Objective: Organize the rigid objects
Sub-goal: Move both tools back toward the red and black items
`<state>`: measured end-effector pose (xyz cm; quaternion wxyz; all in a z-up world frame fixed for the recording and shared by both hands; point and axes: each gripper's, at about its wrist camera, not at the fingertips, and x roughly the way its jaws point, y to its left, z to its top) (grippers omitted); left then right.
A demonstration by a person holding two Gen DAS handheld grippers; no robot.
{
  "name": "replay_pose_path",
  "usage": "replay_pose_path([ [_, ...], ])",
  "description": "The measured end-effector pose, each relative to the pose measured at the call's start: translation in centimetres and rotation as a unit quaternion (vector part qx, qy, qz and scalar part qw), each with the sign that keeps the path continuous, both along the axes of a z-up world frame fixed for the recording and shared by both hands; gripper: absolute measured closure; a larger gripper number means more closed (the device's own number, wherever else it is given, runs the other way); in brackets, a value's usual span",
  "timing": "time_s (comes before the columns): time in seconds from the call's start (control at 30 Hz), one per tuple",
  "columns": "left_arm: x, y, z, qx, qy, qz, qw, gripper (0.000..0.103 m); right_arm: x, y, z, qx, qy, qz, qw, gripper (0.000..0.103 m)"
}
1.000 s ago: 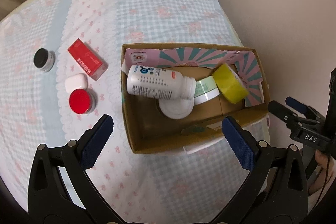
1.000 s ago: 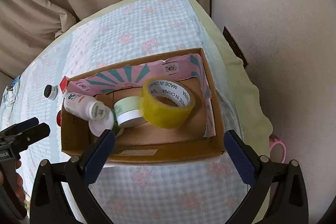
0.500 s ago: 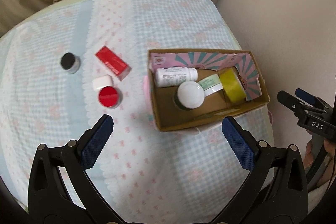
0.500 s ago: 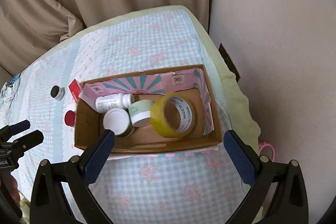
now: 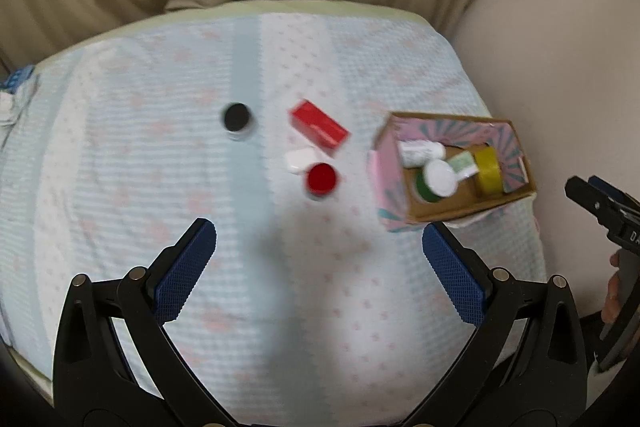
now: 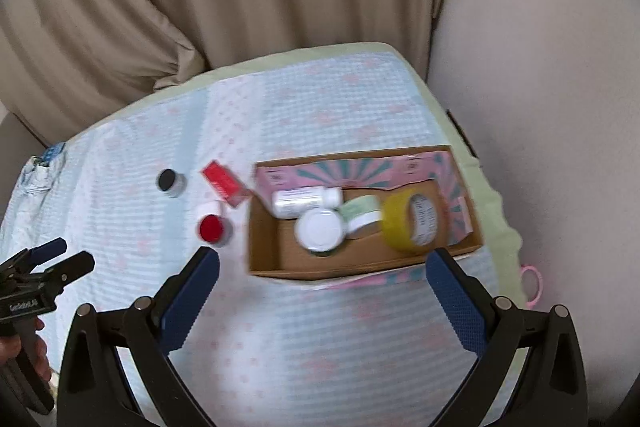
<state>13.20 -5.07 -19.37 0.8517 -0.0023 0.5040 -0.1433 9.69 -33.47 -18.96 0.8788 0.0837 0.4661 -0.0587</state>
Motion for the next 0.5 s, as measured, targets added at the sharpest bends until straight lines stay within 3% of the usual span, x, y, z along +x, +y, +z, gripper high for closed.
replay_pose_path([
  [0.23,2.9,7.0,-0.2,0.003,-0.011,0.007,0.9999,0.0,1.2,7.1,0.1,0.005,-0.009,0.004,1.0,0.0],
  [0.5,8.3,11.8,-3.0,0.018,-0.007,-0.013,0.9997,0.0,4.0,14.3,-3.0,0.004,0.011,-0.003,1.0,0.0],
])
